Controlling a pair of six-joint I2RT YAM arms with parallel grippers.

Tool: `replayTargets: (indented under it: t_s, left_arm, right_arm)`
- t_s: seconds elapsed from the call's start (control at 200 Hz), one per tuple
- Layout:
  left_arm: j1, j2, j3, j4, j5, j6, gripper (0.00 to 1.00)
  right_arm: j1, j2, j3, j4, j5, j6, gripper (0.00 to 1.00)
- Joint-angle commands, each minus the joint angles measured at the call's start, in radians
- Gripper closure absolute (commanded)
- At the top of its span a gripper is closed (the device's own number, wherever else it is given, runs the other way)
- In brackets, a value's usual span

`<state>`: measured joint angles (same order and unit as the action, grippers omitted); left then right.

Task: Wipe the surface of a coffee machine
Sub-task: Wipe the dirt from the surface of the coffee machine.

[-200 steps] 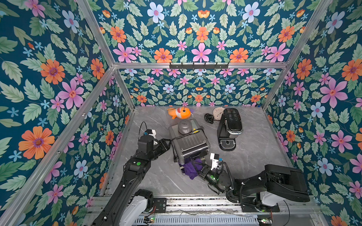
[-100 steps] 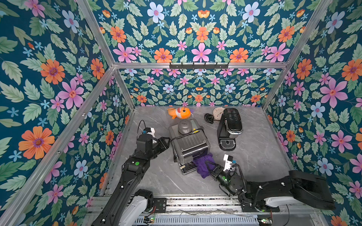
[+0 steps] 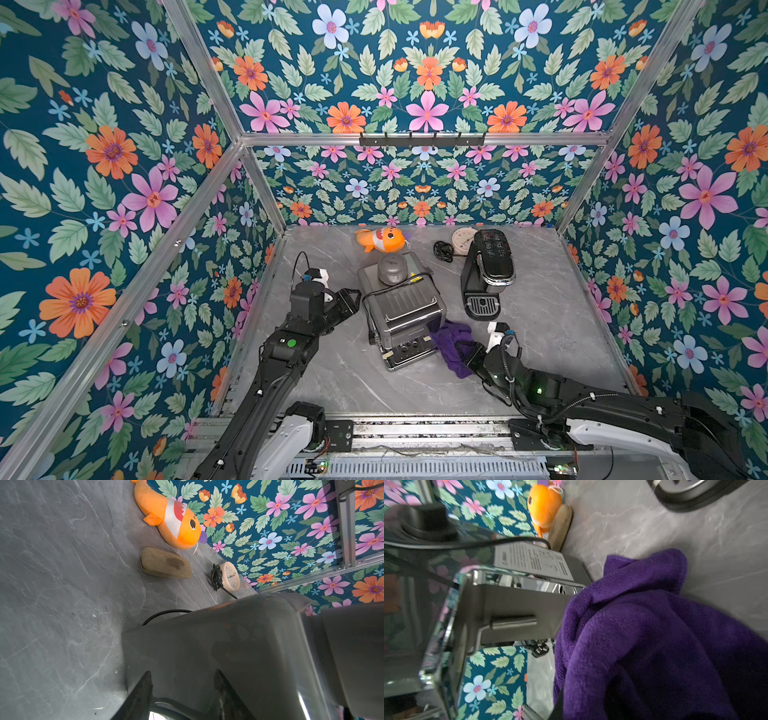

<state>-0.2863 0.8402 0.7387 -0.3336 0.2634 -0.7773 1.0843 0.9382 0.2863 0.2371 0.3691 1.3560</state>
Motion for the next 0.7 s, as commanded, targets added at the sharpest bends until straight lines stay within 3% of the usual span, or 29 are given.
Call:
replayTargets:
  t_s: [0.0,0.185,0.27,0.54,0.695]
  left_arm:
    - [0.000,0.001,0.005,0.000,-0.006,0.014,0.50]
    - [0.000,-0.015,0.006,-0.009,-0.015,0.017,0.50]
    - [0.000,-0.014,0.031,-0.027,-0.029,0.036,0.50]
    - [0.000,0.049,0.225,-0.108,-0.121,0.146,0.50]
    - [0.000,0.106,0.374,-0.129,-0.168,0.196,0.51]
  right_arm:
    - [-0.002,0.076,0.045,0.074,-0.103,-0.033,1.00]
    - [-0.001,0.255,0.119,0.263,-0.261,-0.069,1.00]
    - [0.000,0.272,0.148,0.240,-0.300,-0.077,1.00]
    - [-0.001,-0.046,0.274,-0.487,-0.149,-0.169,1.00]
    - [-0.001,-0.206,0.433,-0.891,-0.051,-0.228,1.00]
